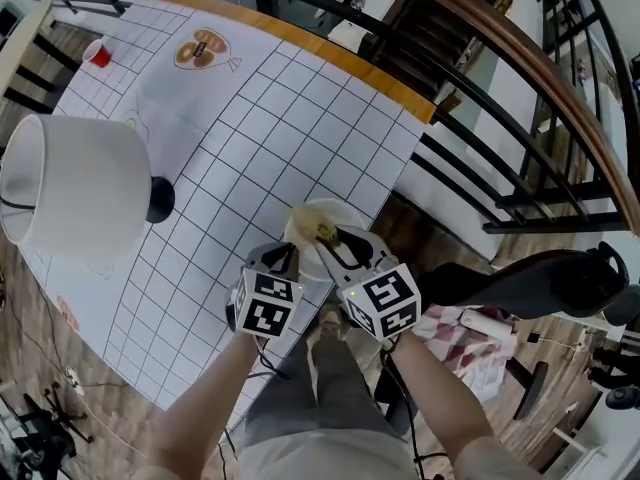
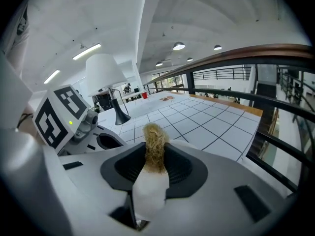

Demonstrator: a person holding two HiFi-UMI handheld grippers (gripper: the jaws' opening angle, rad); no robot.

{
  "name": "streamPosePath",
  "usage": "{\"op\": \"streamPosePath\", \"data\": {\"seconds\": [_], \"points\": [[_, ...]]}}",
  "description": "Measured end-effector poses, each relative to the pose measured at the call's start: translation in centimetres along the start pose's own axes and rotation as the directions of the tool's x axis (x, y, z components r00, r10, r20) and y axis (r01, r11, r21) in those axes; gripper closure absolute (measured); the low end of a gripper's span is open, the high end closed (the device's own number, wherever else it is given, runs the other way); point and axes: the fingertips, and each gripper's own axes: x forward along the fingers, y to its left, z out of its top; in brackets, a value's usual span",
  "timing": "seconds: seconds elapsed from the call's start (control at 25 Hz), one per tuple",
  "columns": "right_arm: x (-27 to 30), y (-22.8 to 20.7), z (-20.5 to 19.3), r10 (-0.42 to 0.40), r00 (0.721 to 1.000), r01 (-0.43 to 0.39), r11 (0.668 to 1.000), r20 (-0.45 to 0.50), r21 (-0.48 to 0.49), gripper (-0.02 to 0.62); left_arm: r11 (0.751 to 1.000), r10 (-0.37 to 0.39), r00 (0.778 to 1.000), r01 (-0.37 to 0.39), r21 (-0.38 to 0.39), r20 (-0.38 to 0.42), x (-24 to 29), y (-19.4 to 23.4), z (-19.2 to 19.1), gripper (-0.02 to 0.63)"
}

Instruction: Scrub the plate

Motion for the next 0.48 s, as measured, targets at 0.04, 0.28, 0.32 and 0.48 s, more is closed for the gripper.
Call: {"op": "streamPosePath", "data": {"seconds": [0.04,0.28,0.32,0.48], "points": [[-0.3,-0.5,0.0,-0.016,1.000,0.016,1.000,-0.003,-0.001,0.475,1.000,0.004,1.000,-0.004,0.001,0.003,0.0,0.1,0.1,0.583],[-2.9,-4.6,-0.3,-0.155,0.988,0.155,0.988,-0.010,-0.007,0.475,1.000,0.015,1.000,-0.015,0.010,0.020,-0.2,0.3,0.5,0.584],[-3.4,-5.2,-0.2,-0.178,0.984,0.178,0.984,-0.002,-0.005,0.475,1.000,0.018,1.000,-0.018,0.012,0.021,-0.3,0.3,0.5,0.584],[-4.8,-4.1,1.7,-0.165,0.984,0.165,0.986,0.068,0.003,0.476,1.000,0.020,1.000,-0.019,-0.003,0.016,0.0,0.3,0.1,0.584]]}}
